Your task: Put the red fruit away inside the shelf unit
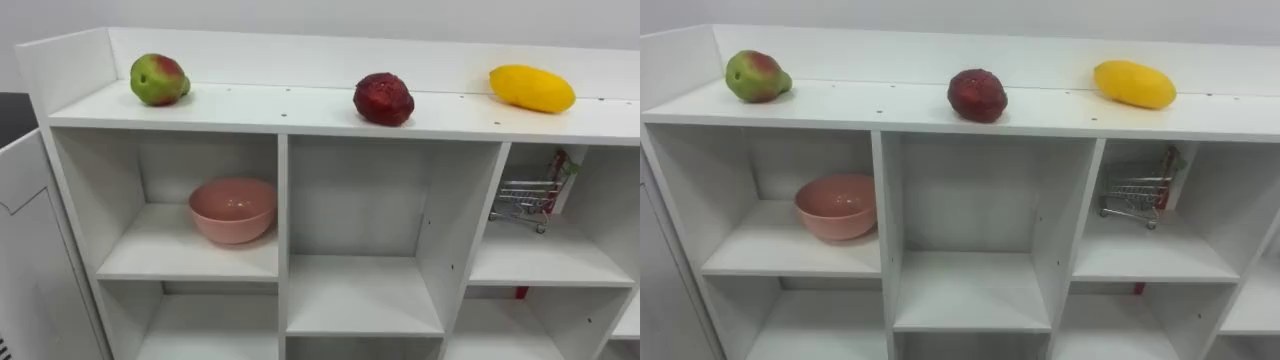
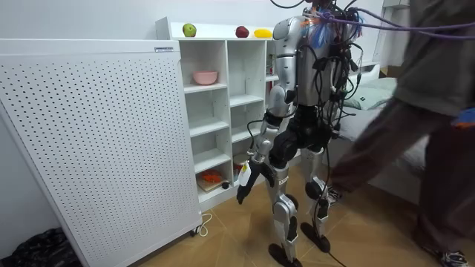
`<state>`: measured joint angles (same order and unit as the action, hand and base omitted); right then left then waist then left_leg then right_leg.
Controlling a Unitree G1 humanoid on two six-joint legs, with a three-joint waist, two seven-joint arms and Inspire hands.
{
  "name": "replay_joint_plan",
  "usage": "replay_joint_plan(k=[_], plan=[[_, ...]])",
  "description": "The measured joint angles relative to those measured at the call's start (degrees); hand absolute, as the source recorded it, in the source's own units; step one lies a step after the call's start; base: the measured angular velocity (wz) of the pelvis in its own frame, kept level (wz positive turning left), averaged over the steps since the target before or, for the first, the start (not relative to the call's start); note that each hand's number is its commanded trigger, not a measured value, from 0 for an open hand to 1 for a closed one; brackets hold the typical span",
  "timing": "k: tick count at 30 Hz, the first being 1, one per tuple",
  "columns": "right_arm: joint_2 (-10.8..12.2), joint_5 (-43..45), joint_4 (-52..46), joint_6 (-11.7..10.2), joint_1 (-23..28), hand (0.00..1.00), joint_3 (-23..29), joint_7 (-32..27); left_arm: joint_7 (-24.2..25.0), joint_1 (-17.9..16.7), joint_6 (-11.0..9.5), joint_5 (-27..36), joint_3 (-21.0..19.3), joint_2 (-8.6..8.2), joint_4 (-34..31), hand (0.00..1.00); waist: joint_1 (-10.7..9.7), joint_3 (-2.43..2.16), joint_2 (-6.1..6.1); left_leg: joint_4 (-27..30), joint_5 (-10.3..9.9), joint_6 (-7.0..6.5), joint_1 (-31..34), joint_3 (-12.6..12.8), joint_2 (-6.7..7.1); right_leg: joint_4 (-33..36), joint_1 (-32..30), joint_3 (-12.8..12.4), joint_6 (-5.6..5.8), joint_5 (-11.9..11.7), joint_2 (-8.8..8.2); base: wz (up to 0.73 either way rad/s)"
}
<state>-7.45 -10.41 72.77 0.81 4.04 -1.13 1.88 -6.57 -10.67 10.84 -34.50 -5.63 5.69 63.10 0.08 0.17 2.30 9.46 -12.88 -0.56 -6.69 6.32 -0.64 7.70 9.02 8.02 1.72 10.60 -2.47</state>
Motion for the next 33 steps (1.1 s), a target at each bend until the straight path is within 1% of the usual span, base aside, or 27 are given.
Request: replay_joint_plan(k=[6, 10, 11, 15, 18, 20, 21, 22, 23, 24, 26, 28, 29, 30, 31, 32, 33], plan=[[0.0, 0.0, 0.0, 0.0, 0.0, 0.00, 0.3, 0.1, 0.8, 0.5, 0.0, 0.0, 0.0, 0.01, 0.0, 0.00, 0.0, 0.00, -0.44, 0.1, 0.0, 0.00, 0.0, 0.0, 0.03, 0.0, 0.1, 0.0, 0.00, 0.0, -0.04, 0.00], [0.0, -1.4, 0.1, 0.1, 0.0, 0.00, 0.2, -0.5, 0.8, 0.5, 0.0, 0.3, 0.1, 0.00, 0.0, 0.00, 0.0, 0.00, -0.48, 0.2, 0.0, 0.00, 0.0, 0.0, 0.02, 0.0, 0.1, 0.0, 0.00, 0.0, -0.07, 0.00], [0.0, -2.3, 0.2, 0.2, 0.0, 0.00, 0.2, -0.5, 0.8, 0.6, 0.0, 0.3, 0.1, 0.00, 0.0, 0.00, 0.0, 0.01, -0.48, 0.2, 0.0, -0.01, 0.0, 0.0, 0.02, 0.0, 0.1, -0.1, 0.00, 0.0, -0.07, 0.00], [0.1, -8.2, 0.3, 1.7, 0.6, 0.00, 0.6, -0.9, 0.6, 0.6, 0.0, 0.1, -0.7, -0.05, -0.4, 0.00, -0.1, 0.00, -0.53, 0.2, 0.0, -0.01, 0.0, -0.2, 0.03, 0.0, 0.1, -0.1, 0.00, 0.0, -0.08, 0.00], [0.2, -14.0, 0.3, 2.3, 0.6, 0.00, 3.5, -1.6, 0.6, 0.2, -0.4, 0.1, -2.1, -0.20, -1.2, 0.00, -0.3, 0.00, -0.66, 0.2, 0.0, -0.01, -0.2, -0.2, 0.06, 0.0, 0.4, -0.1, 0.00, 0.0, -0.11, 0.00], [0.2, -16.9, 0.0, 2.6, 0.4, 0.00, 6.0, -2.3, 0.6, 0.2, -0.9, 0.2, -3.3, -0.21, -1.3, 0.00, -0.4, 0.05, -0.48, 0.1, 0.0, -0.01, -0.8, -0.2, 0.08, 0.0, 0.8, -0.2, 0.00, 0.0, -0.11, 0.00], [0.1, -18.6, -1.5, 2.9, 0.4, 0.00, 7.3, -3.2, 0.5, 0.2, -1.0, 0.2, -3.2, -0.14, -1.3, 0.00, -0.8, 0.14, -0.28, 0.1, 0.0, -0.01, -0.9, -0.2, 0.11, 0.1, 1.0, 0.0, 0.01, 0.0, -0.14, 0.00], [0.1, -19.4, -4.7, 3.0, 0.3, 0.00, 8.6, -4.8, 0.5, 0.2, -1.4, 0.2, -3.3, -0.13, -1.3, 0.00, -1.2, 0.27, -0.44, 0.2, 0.0, -0.03, -0.9, -0.2, 0.18, 0.1, 0.9, 0.1, 0.01, 0.0, -0.20, 0.00], [0.1, -20.0, -6.7, 2.9, 0.2, 0.00, 9.5, -5.5, 0.4, 0.2, -1.7, 0.1, -3.5, -0.13, -1.3, 0.00, -1.4, 0.44, -0.43, 0.2, 0.0, -0.03, -0.9, -0.2, 0.21, 0.0, 0.9, 0.1, 0.02, 0.0, -0.23, -0.10], [0.1, -21.3, -9.2, 2.4, -0.4, 0.00, 10.8, -6.9, 0.2, 0.2, -2.2, 0.1, -3.8, -0.10, -1.3, 0.00, -1.6, 0.50, -0.37, 0.2, 0.0, -0.04, -0.9, -0.2, 0.24, 0.0, 0.8, 0.1, 0.02, 0.0, -0.22, -0.11], [0.1, -21.7, -13.5, 1.8, -0.8, 0.00, 11.7, -9.4, -0.6, 0.4, -2.9, 0.2, -4.0, -0.06, -1.8, 0.00, -1.6, 0.45, -0.35, 0.3, 0.0, -0.04, -0.9, -0.1, 0.20, 0.0, 0.8, 0.1, 0.01, 0.0, -0.17, -0.06], [0.0, -21.4, -21.4, 1.6, -1.1, 0.00, 13.0, -12.5, -1.3, 0.4, -4.2, 0.1, -4.4, 0.15, -2.5, 0.00, -1.4, 0.34, -0.22, 0.0, 0.0, -0.04, -0.6, -0.2, 0.17, 0.2, 0.2, -0.2, 0.01, 0.0, -0.10, -0.07], [0.0, -20.7, -23.7, 1.6, -1.3, 0.00, 13.3, -13.3, -1.7, 0.4, -4.4, 0.1, -4.4, 0.17, -2.6, 0.00, -1.5, 0.30, -0.29, 0.0, 0.0, -0.04, -0.5, -0.2, 0.18, 0.3, -0.1, -0.2, 0.01, 0.0, -0.09, -0.07], [0.0, -19.7, -28.1, 1.6, -1.7, 0.00, 14.1, -14.5, -2.0, 0.2, -4.6, 0.2, -4.4, 0.26, -2.9, 0.00, -1.7, 0.31, -0.41, 0.1, 0.1, -0.10, -0.5, -0.1, 0.24, 0.3, -0.1, -0.2, 0.01, 0.0, -0.10, -0.04], [0.0, -18.6, -33.4, 1.6, -1.8, 0.00, 14.5, -16.1, -2.1, -0.1, -4.7, 0.6, -4.4, 0.35, -3.2, 0.00, -1.8, 0.21, -0.35, 0.1, 0.2, -0.10, -0.6, 0.0, 0.25, 0.3, -0.1, -0.2, 0.01, 0.0, -0.10, 0.00], [0.0, -18.4, -36.2, 1.5, -1.8, 0.00, 14.6, -16.7, -2.1, -0.2, -4.7, 0.6, -4.3, 0.38, -3.4, 0.00, -1.8, 0.18, -0.30, 0.1, 0.2, -0.10, -0.6, 0.0, 0.25, 0.3, -0.1, -0.2, 0.01, 0.0, -0.09, 0.00], [-0.1, -18.4, -41.2, 1.0, -1.9, 0.00, 14.3, -17.7, -2.1, -0.2, -4.7, 1.3, -4.2, 0.48, -3.6, 0.00, -1.8, 0.17, -0.14, 0.1, 0.2, -0.10, -0.6, 0.0, 0.24, 0.3, -0.1, -0.2, 0.01, 0.0, -0.07, 0.00]])
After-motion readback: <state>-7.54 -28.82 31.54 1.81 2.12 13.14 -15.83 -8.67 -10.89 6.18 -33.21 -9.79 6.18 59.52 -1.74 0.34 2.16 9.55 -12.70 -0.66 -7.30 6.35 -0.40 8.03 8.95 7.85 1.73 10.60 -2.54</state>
